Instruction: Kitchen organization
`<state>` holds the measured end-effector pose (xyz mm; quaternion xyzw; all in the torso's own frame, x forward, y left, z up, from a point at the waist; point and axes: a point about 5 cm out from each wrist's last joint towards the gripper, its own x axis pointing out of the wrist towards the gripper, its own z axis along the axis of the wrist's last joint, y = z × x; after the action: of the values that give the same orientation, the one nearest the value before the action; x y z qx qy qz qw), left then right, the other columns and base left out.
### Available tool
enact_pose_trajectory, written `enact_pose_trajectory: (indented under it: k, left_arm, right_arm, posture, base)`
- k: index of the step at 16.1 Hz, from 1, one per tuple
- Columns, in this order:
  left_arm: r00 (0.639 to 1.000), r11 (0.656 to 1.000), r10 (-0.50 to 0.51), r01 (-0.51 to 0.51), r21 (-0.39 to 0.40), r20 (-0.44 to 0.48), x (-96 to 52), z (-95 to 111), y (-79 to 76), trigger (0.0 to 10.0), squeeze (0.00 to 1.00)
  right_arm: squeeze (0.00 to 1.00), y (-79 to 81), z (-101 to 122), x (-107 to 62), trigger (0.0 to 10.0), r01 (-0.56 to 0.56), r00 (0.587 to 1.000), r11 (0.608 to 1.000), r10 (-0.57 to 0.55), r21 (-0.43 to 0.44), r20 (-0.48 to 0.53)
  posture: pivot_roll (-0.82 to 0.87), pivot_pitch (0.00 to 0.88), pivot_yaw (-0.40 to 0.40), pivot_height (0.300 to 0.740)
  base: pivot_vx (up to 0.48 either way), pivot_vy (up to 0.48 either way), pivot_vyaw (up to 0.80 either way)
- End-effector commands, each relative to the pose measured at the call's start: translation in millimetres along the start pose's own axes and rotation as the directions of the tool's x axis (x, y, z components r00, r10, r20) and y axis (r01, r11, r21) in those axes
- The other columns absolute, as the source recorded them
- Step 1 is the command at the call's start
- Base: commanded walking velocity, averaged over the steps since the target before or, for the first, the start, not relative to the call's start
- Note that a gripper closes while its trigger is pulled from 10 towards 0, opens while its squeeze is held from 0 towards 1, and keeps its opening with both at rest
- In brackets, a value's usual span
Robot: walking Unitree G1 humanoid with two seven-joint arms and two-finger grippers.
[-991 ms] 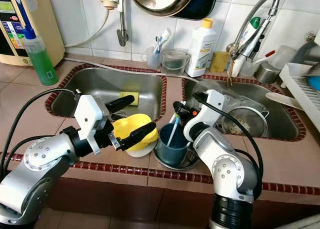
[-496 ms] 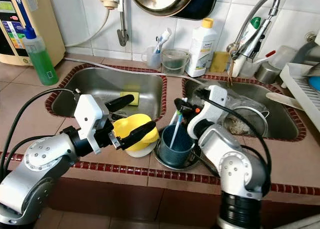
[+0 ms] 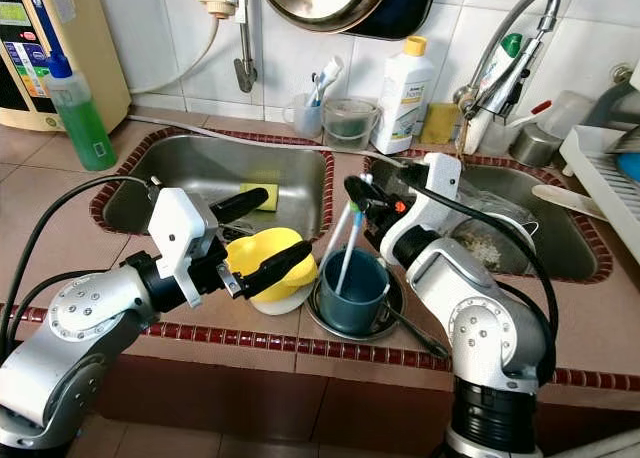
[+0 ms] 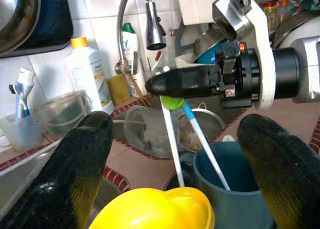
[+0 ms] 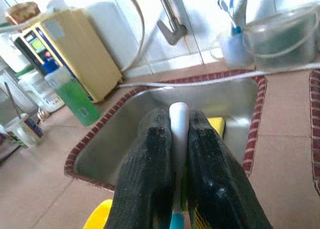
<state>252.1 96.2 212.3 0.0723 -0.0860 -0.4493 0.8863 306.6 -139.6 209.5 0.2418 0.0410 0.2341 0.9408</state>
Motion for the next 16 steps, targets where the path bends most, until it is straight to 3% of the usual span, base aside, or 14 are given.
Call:
enact_pose_trajectory:
  k: [1,2,3,16]
  left_arm:
    - [1.000,1.000,-0.002,0.001,0.013,0.008,1.4,2.8,1.1,10.0,0.00]
    - [1.000,1.000,-0.001,0.001,0.014,0.008,1.4,2.8,1.2,10.0,0.00]
    - [1.000,1.000,0.001,-0.001,0.013,0.008,1.4,2.9,1.4,10.0,0.00]
    - [0.998,0.998,0.053,-0.054,0.013,0.038,1.4,6.7,13.2,10.0,0.00]
  right_arm:
    - [0.00,6.0,12.3,0.2,1.1,-0.034,0.998,0.999,0.034,-0.014,0.052]
    - [0.00,6.1,12.4,0.5,3.7,-0.038,0.998,0.999,0.038,-0.008,0.053]
    - [0.00,5.3,14.0,1.7,10.0,-0.036,0.997,0.999,0.036,-0.007,0.062]
    - [0.00,3.3,54.9,4.8,10.0,-0.162,0.956,0.987,0.155,0.007,0.250]
  posture:
    - [-0.02,0.007,-0.063,0.740]
    - [-0.02,0.007,-0.063,0.740]
    - [-0.02,0.005,-0.064,0.740]
    - [-0.01,0.000,-0.077,0.740]
  base:
    - [0.000,0.000,0.00]
    - [0.000,0.000,0.00]
    - [0.000,0.000,0.00]
    - [0.000,0.000,0.00]
